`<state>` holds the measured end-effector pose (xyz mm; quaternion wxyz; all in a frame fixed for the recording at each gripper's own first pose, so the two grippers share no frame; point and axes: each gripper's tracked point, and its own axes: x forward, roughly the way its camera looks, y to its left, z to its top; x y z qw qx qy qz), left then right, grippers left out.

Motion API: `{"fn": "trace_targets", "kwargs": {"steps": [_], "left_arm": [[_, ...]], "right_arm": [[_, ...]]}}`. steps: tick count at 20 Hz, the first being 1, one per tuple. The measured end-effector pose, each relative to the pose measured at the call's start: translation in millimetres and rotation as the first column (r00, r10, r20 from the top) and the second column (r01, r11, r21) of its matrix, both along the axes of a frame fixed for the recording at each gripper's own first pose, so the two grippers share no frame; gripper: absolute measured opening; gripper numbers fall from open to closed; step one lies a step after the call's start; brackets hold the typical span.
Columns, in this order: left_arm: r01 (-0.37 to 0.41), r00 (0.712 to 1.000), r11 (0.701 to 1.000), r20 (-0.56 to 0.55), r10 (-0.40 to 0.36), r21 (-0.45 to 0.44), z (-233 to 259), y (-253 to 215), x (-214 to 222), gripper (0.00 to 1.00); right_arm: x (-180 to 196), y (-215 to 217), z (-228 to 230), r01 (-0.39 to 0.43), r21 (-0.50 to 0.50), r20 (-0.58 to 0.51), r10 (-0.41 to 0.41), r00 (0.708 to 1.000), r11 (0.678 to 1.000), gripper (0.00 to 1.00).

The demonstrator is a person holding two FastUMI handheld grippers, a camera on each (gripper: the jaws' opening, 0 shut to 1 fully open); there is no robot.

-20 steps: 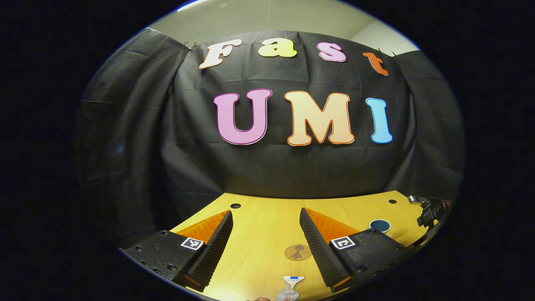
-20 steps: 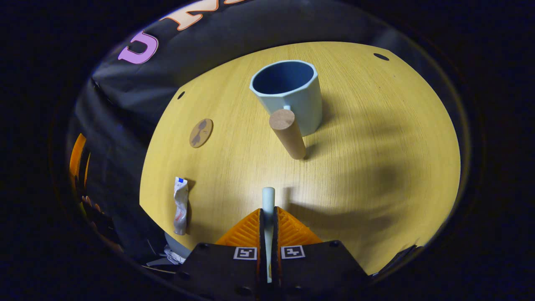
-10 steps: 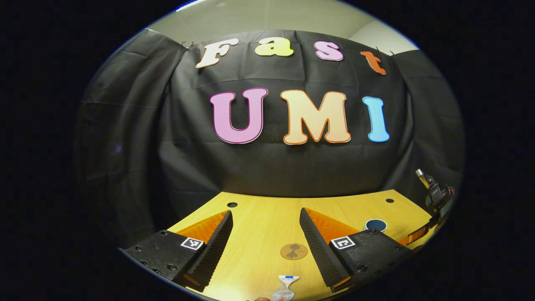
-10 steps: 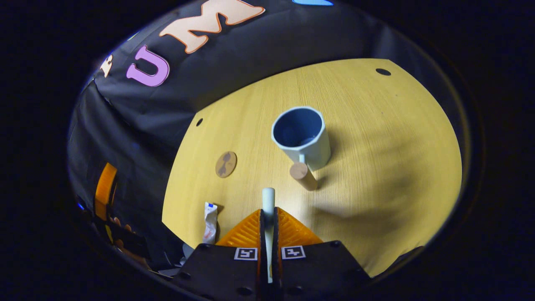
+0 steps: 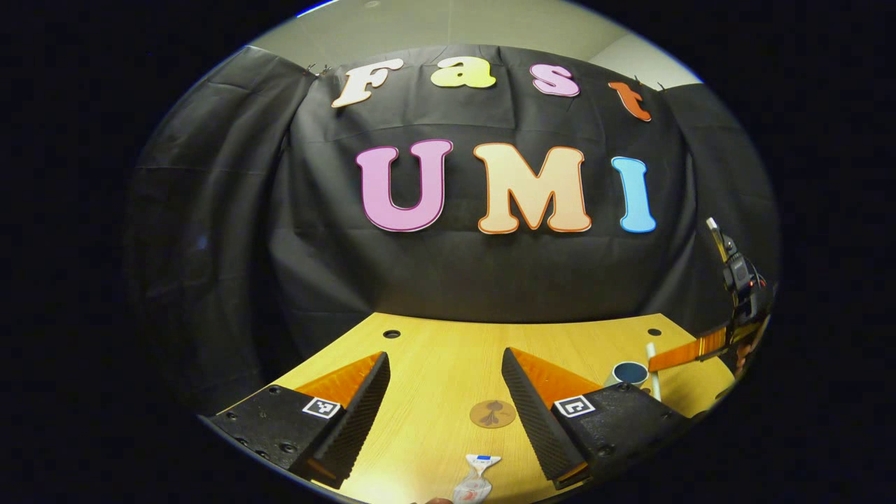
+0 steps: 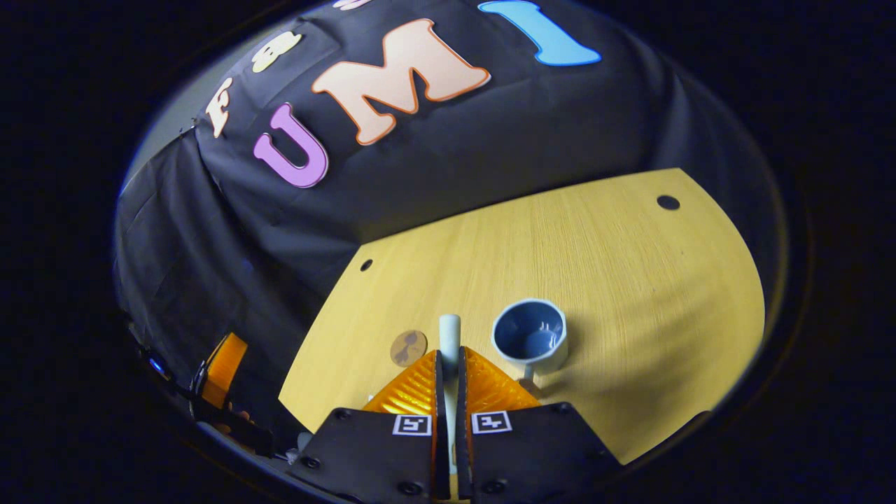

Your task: Put the toothbrush and toothpaste on the desktop into the cup, then pick up the cup and place it on the coaster on the desktop.

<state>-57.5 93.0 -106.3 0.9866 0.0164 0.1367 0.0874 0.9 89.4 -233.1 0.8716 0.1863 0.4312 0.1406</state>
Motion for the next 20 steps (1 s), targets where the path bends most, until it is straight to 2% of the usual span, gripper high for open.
{"fn": "trace_targets", "kwargs": {"steps": [5,10,14,16,20], "left_arm": [[-0.006,0.999,1.000,-0.041,0.006,-0.003,-13,0,-8,0.95],[-0.018,0.995,1.000,-0.098,0.017,-0.012,-30,0,-20,0.95],[0.006,0.985,0.999,-0.173,-0.013,-0.039,-52,-7,-29,0.95],[0.007,0.977,0.998,-0.212,-0.020,-0.063,-67,-9,-36,0.95],[0.012,0.965,0.997,-0.259,-0.031,-0.078,-84,-13,-42,0.95]], "right_arm": [[50,-10,27,0.042,-0.076,0.191,-0.027,0.981,0.996,0.06],[94,-32,33,0.144,-0.122,0.336,-0.096,0.937,0.982,0.06],[112,-45,23,0.193,-0.169,0.398,-0.113,0.911,0.966,0.06],[118,-44,14,0.193,-0.189,0.413,-0.100,0.905,0.963,0.06],[116,-44,-20,0.187,-0.230,0.370,-0.092,0.925,0.955,0.08]]}}
